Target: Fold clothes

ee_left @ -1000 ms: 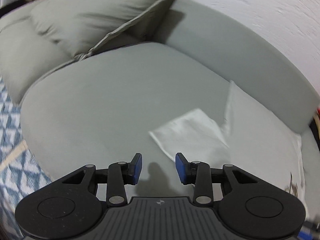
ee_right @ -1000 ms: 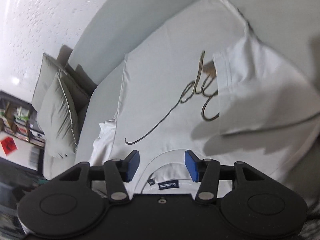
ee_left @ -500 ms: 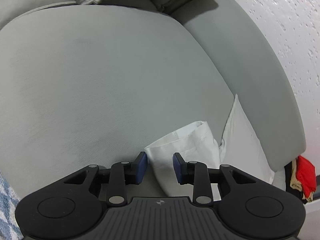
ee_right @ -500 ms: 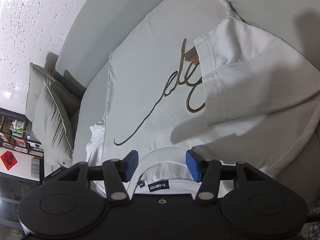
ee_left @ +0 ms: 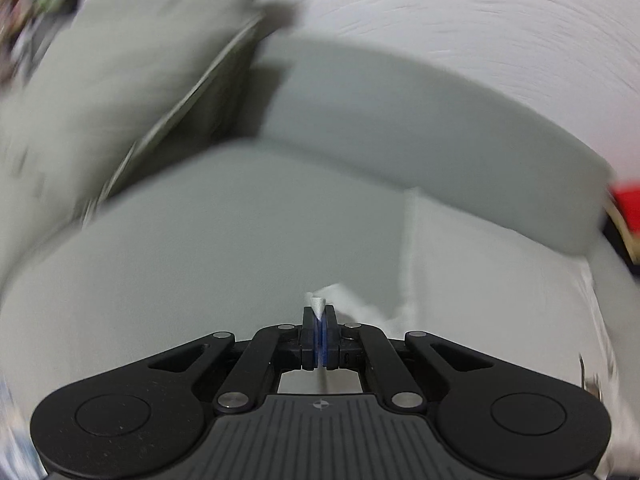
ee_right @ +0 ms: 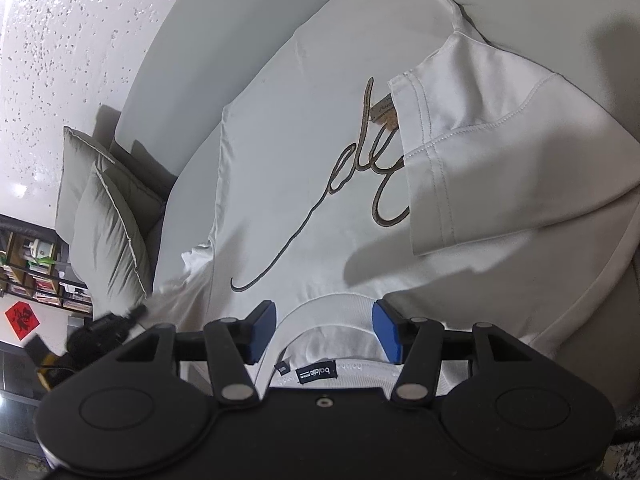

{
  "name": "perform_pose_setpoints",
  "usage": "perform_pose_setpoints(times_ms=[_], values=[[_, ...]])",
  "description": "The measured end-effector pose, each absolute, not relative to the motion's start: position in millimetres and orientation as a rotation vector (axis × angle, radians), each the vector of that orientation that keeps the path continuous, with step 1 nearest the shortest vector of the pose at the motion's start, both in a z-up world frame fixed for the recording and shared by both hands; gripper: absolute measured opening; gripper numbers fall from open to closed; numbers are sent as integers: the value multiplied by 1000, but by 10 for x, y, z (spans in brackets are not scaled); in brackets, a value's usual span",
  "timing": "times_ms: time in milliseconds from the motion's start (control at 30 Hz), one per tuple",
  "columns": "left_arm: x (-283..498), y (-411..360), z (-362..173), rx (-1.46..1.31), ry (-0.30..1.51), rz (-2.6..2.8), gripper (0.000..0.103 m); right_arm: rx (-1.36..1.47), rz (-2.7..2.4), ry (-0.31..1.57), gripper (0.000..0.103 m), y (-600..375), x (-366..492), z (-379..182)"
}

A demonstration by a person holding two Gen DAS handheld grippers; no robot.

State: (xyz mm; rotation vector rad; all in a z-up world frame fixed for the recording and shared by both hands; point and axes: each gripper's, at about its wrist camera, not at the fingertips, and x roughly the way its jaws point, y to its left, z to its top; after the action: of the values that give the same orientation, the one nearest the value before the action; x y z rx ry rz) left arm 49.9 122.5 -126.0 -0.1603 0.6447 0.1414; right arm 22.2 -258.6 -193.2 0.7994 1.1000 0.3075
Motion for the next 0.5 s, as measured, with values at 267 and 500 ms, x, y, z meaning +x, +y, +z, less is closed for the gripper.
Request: perform_pose_setpoints(times_ms=[267, 500], values=[[68, -115, -1501, 298, 735, -227, 11, 828, 305, 1091, 54, -2652, 227, -1945], [-250, 139, -1457, 173, 825, -319, 34, 815, 293, 1063, 63, -2752, 186, -1878]])
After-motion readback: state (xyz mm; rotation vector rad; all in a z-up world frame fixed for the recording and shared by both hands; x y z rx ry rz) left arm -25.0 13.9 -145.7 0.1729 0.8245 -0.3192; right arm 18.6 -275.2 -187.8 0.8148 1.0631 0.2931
